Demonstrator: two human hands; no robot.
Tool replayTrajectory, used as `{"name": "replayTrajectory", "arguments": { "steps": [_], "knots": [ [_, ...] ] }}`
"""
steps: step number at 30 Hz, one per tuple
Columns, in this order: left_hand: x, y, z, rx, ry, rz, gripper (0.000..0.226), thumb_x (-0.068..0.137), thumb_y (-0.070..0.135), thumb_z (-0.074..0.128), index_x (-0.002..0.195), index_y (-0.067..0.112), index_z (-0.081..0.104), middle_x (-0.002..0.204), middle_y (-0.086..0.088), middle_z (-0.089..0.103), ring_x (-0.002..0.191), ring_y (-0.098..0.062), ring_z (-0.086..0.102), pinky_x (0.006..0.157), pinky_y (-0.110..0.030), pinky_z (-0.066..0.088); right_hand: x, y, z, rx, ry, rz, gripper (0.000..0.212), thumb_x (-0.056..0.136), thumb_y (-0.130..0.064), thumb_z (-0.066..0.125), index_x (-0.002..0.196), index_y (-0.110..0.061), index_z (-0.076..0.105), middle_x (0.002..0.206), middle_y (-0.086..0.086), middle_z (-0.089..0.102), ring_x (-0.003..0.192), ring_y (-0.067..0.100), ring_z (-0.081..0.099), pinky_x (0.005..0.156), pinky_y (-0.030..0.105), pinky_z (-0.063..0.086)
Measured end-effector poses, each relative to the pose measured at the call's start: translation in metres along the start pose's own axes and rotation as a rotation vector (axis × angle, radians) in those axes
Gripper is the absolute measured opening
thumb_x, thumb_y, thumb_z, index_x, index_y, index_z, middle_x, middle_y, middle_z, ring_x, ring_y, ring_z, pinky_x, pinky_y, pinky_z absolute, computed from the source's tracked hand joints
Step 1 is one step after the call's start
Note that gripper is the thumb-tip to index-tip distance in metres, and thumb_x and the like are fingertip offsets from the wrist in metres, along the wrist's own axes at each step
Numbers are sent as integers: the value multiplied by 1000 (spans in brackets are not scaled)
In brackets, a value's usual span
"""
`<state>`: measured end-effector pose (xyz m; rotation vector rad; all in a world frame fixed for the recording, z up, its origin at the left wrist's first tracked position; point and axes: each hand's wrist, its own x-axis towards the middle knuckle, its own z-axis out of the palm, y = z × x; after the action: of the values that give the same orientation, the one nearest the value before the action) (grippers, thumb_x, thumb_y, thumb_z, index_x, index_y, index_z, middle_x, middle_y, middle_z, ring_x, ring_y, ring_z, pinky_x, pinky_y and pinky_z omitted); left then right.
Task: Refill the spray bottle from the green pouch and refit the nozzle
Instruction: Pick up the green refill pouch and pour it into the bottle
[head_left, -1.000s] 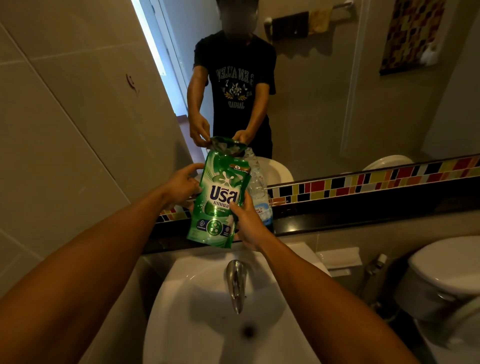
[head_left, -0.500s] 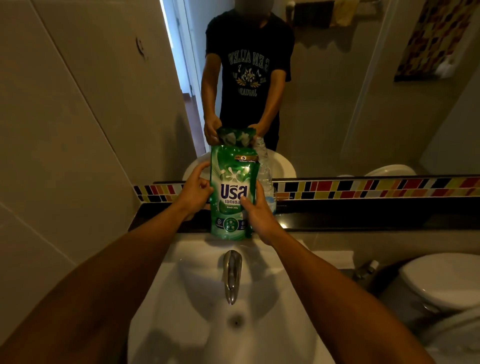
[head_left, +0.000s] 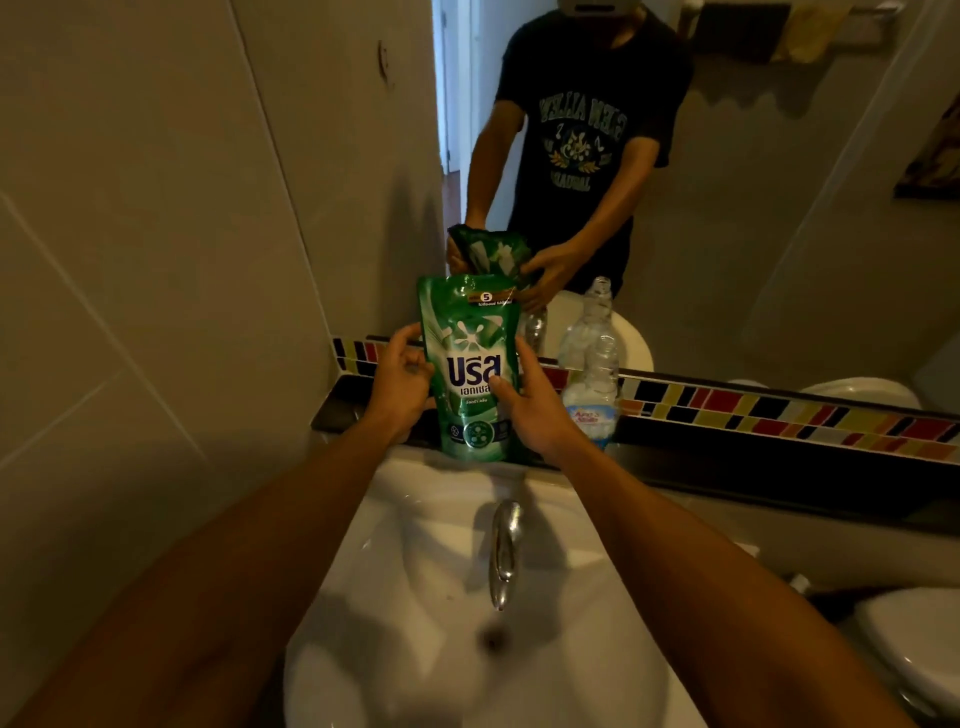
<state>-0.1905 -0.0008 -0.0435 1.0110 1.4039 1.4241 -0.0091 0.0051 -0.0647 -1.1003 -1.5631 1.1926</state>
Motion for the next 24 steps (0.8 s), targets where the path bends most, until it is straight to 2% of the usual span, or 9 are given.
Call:
{"name": "replayTrajectory", "arguments": {
  "steps": [3, 6, 8, 12, 14, 16, 20, 24],
  "knots": [
    [6, -5, -26, 40, 69, 42, 48, 95, -8, 50, 130, 24, 53, 108, -15, 65, 103, -32, 69, 68, -53, 62, 15, -1, 25, -23, -28, 10, 63, 104, -7, 57, 159, -21, 31, 146, 8, 60, 130, 23, 62, 104, 49, 55],
    [12, -13, -55, 106, 138, 115, 49, 94, -5, 52, 117, 38, 59, 108, -19, 67, 99, -37, 70, 73, -60, 60, 33, -1, 52, -43, -62, 42, 62, 101, -6, 59, 155, -26, 36, 144, 6, 61, 130, 24, 61, 104, 55, 55],
    [18, -19, -72, 180, 198, 146, 47, 92, 0, 53, 111, 42, 60, 102, -16, 69, 94, -35, 72, 75, -59, 60, 43, 0, 71, -56, -91, 54, 63, 100, -6, 60, 154, -28, 37, 144, 6, 62, 132, 25, 60, 105, 58, 53],
    [29, -24, -94, 301, 336, 161, 37, 94, 6, 48, 121, 30, 59, 96, 0, 70, 88, -20, 70, 76, -48, 61, 58, -1, 107, -29, -114, 68, 65, 101, 2, 56, 157, -22, 34, 147, 10, 58, 135, 28, 57, 105, 58, 53],
    [35, -27, -101, 337, 397, 173, 42, 95, 1, 46, 127, 27, 56, 96, 8, 65, 87, -14, 66, 76, -39, 60, 67, 1, 121, -24, -123, 67, 66, 101, 4, 54, 158, -22, 32, 149, 10, 56, 137, 29, 55, 105, 58, 53],
    [44, -34, -108, 363, 445, 158, 51, 93, -6, 42, 130, 27, 54, 98, 7, 62, 90, -16, 64, 73, -34, 57, 77, 5, 133, -14, -129, 63, 68, 101, 5, 53, 159, -23, 30, 151, 10, 55, 139, 28, 53, 106, 58, 52],
    [70, -46, -120, 360, 511, 139, 58, 90, -10, 38, 130, 29, 54, 93, 3, 61, 85, -16, 61, 63, -25, 47, 96, 11, 152, -11, -119, 31, 73, 101, 6, 52, 162, -26, 26, 156, 7, 49, 143, 23, 48, 109, 45, 50],
    [94, -58, -122, 316, 553, 136, 59, 89, -14, 38, 134, 20, 54, 92, 4, 56, 82, -11, 56, 66, -21, 44, 116, 26, 163, -23, -107, -11, 71, 103, 6, 49, 162, -24, 24, 158, 9, 46, 141, 19, 48, 97, 24, 54]
  ]
}}
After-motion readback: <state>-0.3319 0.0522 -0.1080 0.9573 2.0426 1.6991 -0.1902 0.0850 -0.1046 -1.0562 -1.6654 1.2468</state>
